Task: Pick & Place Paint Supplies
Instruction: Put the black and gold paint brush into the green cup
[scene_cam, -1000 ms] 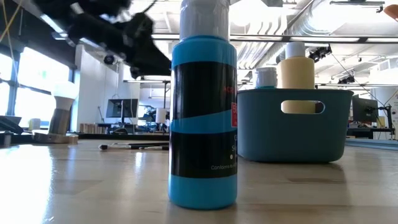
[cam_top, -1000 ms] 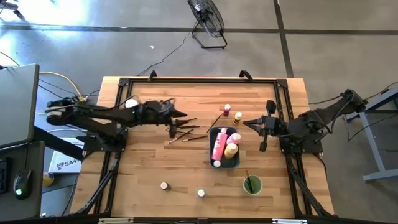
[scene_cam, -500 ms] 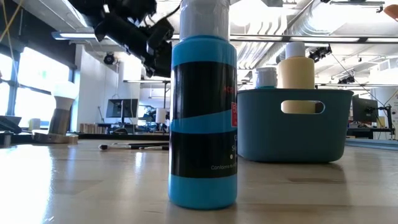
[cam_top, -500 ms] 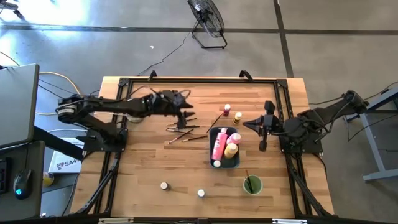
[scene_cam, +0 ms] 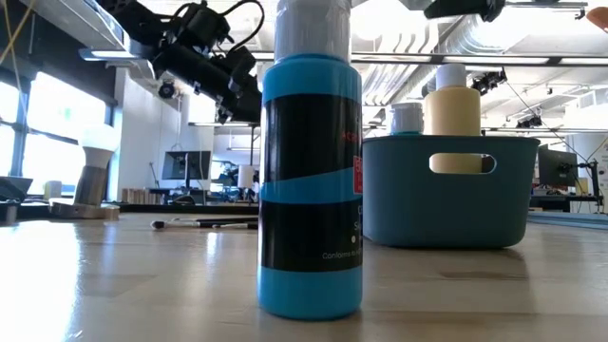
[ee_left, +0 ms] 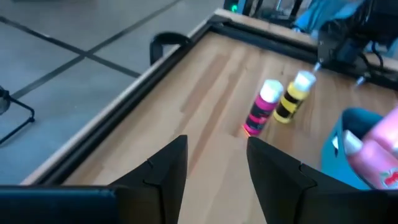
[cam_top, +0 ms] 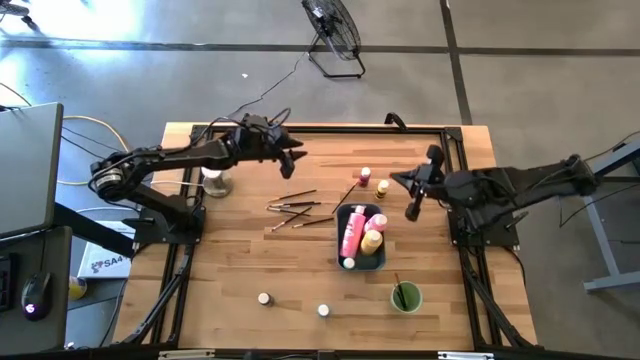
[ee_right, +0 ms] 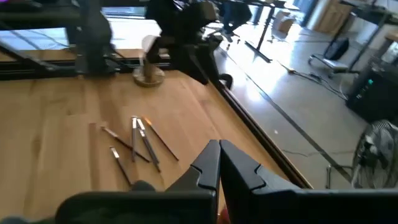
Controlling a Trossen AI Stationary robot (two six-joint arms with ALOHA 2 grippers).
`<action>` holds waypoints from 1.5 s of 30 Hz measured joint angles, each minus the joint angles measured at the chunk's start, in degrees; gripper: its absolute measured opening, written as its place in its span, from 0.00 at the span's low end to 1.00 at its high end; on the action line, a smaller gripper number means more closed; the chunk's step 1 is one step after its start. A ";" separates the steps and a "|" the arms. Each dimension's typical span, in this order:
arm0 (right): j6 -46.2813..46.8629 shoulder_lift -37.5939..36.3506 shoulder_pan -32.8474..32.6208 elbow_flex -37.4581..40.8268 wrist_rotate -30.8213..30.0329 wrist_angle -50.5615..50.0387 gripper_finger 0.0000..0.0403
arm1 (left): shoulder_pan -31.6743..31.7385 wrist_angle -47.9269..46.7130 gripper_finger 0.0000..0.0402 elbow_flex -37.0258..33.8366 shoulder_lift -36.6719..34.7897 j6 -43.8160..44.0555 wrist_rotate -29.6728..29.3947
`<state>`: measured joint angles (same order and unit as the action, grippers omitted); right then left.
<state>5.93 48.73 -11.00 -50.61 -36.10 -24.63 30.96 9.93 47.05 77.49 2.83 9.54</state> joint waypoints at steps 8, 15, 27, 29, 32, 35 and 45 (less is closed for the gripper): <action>1.34 -3.38 8.40 0.00 8.45 8.26 0.01 | 3.28 5.15 0.41 -0.02 0.00 6.50 10.79; 1.16 -6.00 9.72 -0.02 9.18 11.11 0.01 | 3.17 5.00 0.41 -0.02 -0.03 6.66 15.21; 1.04 -4.59 11.84 -0.04 11.36 27.45 0.01 | 2.92 5.11 0.41 7.34 -0.07 28.63 18.57; 3.04 -4.86 13.60 -0.51 12.80 26.99 0.01 | 2.26 -2.14 0.41 11.83 0.27 29.24 18.30; 6.51 -4.87 16.52 -1.29 18.45 24.54 0.01 | 1.22 -18.18 0.41 20.21 1.23 25.96 14.84; 8.34 -3.69 20.31 -1.31 23.99 22.81 0.01 | 0.29 -33.70 0.41 28.91 3.99 21.61 7.85; 13.13 -1.42 37.30 -1.31 40.20 21.43 0.01 | 0.11 -42.05 0.41 40.80 14.59 23.23 15.14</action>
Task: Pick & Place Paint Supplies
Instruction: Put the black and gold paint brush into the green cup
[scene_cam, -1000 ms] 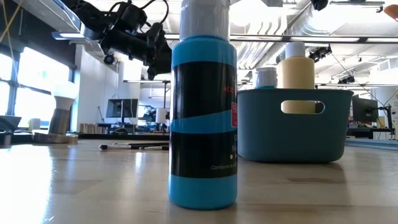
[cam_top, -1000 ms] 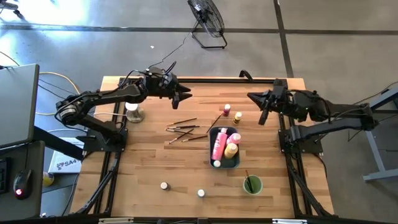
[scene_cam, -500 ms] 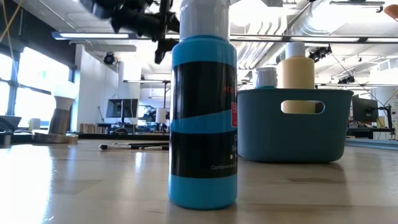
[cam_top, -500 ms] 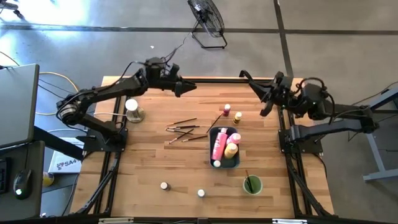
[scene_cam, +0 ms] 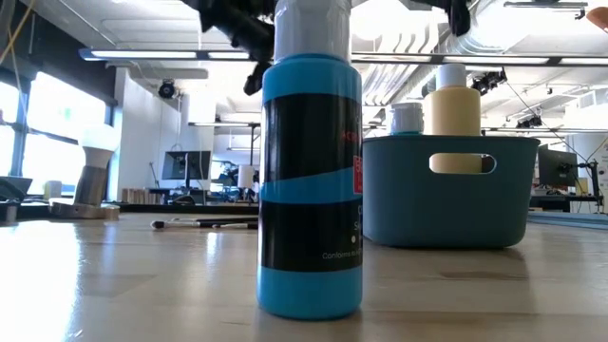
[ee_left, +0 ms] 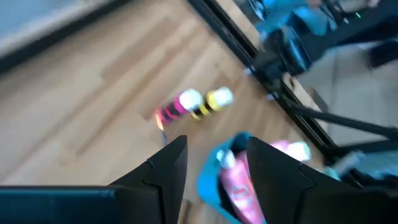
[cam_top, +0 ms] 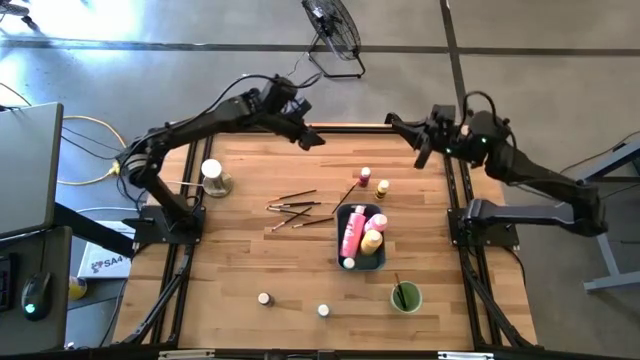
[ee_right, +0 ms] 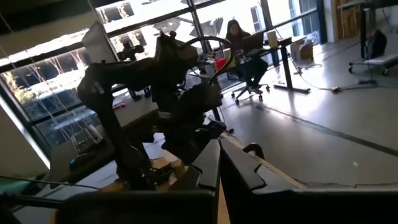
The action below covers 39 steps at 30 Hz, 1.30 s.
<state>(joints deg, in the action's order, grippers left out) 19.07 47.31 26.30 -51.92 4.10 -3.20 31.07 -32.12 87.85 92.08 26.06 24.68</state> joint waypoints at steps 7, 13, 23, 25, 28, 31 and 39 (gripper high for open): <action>0.60 1.35 6.32 0.00 7.45 0.10 0.01 | 0.00 -0.40 0.41 1.80 3.77 -1.06 0.84; 0.15 4.44 8.32 0.00 10.16 0.14 0.01 | 0.02 -0.79 0.41 1.80 3.75 -10.51 -2.27; -4.16 6.16 8.66 0.00 12.66 0.46 0.01 | 0.07 -0.83 0.41 1.80 3.75 -26.11 -7.31; -4.08 6.11 8.66 0.00 12.63 0.44 0.01 | 0.84 -0.91 0.41 1.80 3.75 -27.27 -7.23; -4.00 6.05 8.66 0.00 12.25 0.46 0.01 | 2.62 -0.73 0.41 0.99 3.69 -28.14 -5.78; -3.93 6.05 8.66 0.00 10.70 0.46 0.01 | 5.25 -1.10 0.41 -1.72 3.66 -27.66 -3.24; -3.89 6.05 8.66 0.00 9.34 0.46 0.01 | 7.78 -7.49 0.41 -5.47 3.68 -31.18 -0.70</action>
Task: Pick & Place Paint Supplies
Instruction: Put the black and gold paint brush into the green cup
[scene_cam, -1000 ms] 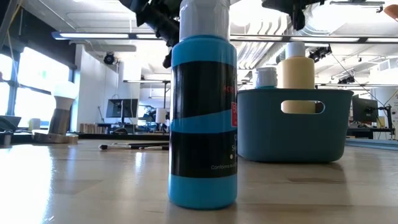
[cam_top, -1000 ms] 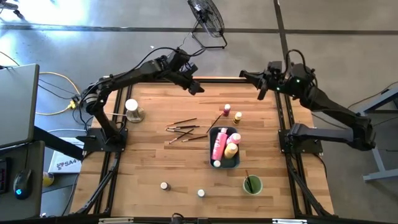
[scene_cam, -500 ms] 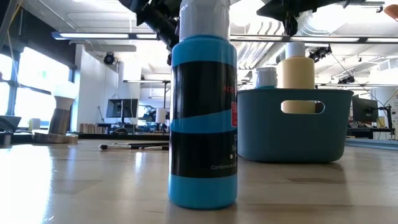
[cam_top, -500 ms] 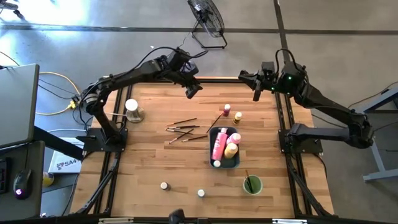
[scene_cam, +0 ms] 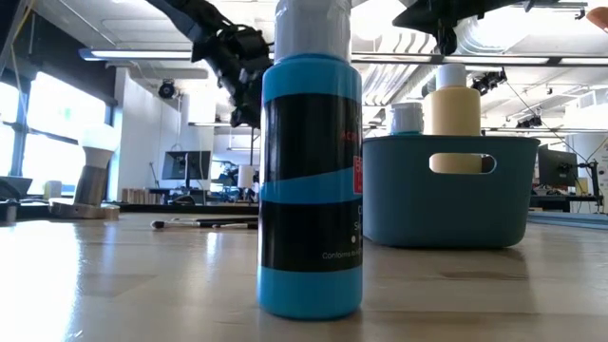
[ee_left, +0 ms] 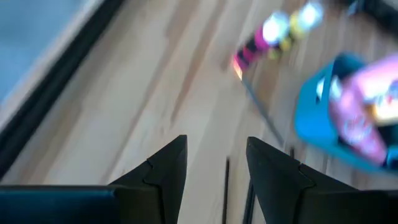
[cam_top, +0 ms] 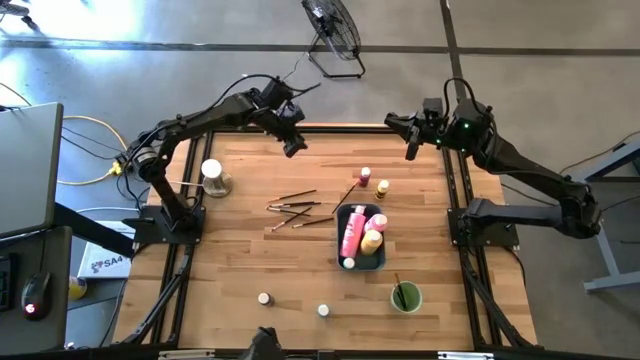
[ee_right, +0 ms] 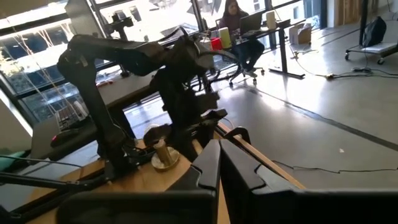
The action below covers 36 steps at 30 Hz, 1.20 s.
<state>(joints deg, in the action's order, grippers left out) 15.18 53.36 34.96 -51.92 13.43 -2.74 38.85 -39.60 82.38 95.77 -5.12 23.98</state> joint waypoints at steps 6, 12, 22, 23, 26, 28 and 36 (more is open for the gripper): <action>1.49 0.00 0.00 0.00 0.02 -0.02 0.01 | -4.06 -16.28 0.41 -0.01 -0.37 -2.26 -4.64; 1.19 0.00 0.00 0.00 0.00 -0.04 0.01 | -9.76 -27.88 0.41 -0.01 -0.46 -2.09 -13.74; 1.07 0.00 0.00 0.02 0.46 -1.05 0.01 | -13.94 -21.96 0.31 -2.63 -0.46 -0.19 -13.96; 1.07 0.00 0.00 0.02 0.45 -1.40 0.01 | -14.21 -22.06 0.28 -3.07 -0.65 -0.09 -13.75; 1.05 0.00 0.00 0.02 0.42 -1.88 0.01 | -14.60 -21.71 0.18 -4.68 -2.24 0.01 -12.72; 1.05 0.00 0.00 0.02 0.28 -1.88 0.01 | -14.64 -21.72 0.10 -6.48 -4.26 0.66 -12.68; 1.11 0.00 -0.02 0.02 -1.86 -1.73 0.01 | -14.53 -15.21 0.03 -18.74 -18.04 8.51 -18.30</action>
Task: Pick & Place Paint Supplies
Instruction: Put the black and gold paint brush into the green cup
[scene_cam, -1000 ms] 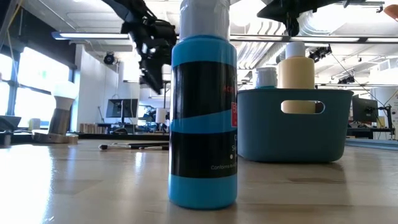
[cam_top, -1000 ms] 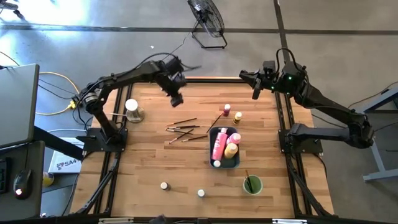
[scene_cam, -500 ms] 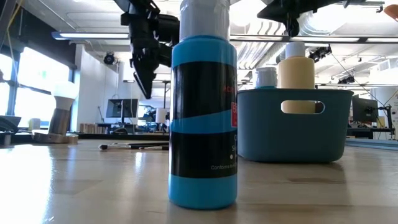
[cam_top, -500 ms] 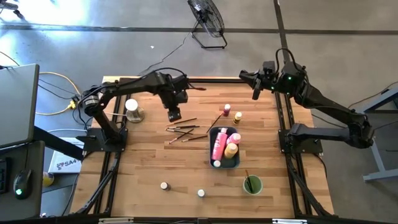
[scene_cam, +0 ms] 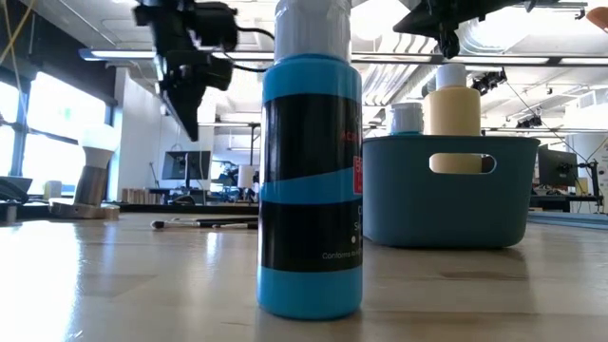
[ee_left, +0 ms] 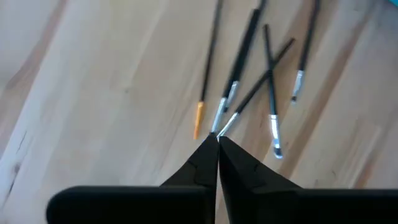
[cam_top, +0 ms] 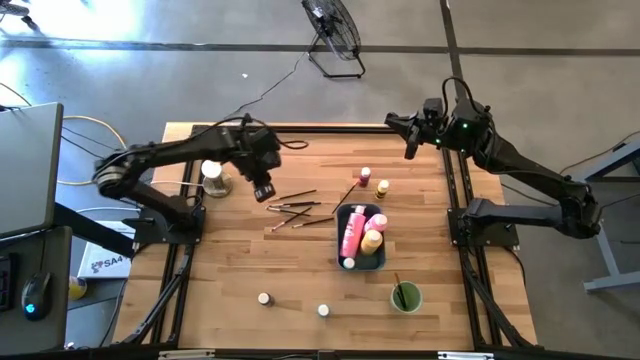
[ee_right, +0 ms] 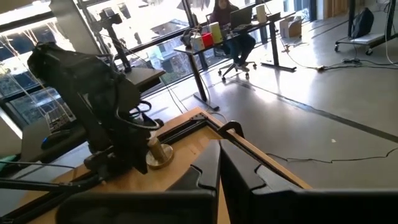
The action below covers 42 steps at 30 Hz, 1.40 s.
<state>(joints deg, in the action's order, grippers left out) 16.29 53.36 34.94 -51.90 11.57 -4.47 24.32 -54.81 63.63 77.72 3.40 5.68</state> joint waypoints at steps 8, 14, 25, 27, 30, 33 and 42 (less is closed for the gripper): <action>0.18 0.00 0.00 0.00 -1.16 0.36 0.01 | 0.00 8.33 0.01 -9.01 -3.80 2.46 -0.27; 0.59 0.00 -0.04 0.00 -1.09 0.37 0.01 | 0.04 8.89 0.01 -13.33 -2.44 2.49 0.13; 0.49 0.00 -0.04 0.00 -0.96 0.37 0.01 | 0.02 12.74 0.12 -14.64 -2.46 -4.29 4.10; 0.46 0.00 -0.04 0.00 -0.88 0.34 0.01 | 0.02 13.92 0.18 -14.64 -2.46 -6.76 4.16; 0.44 0.00 -0.04 0.00 0.03 0.33 0.01 | 0.02 14.51 0.27 -14.64 -2.46 -8.45 2.09; 0.44 0.00 -0.07 0.00 0.98 0.20 0.01 | 0.05 14.35 0.33 -14.64 -1.94 -8.54 -0.23; 0.42 0.00 -0.06 0.02 0.98 -1.37 0.00 | 0.04 14.52 0.34 -14.62 2.67 -7.89 1.24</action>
<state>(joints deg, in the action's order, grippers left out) 16.71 53.36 34.88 -51.88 12.56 -5.84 24.36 -40.29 49.01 80.39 -4.49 6.92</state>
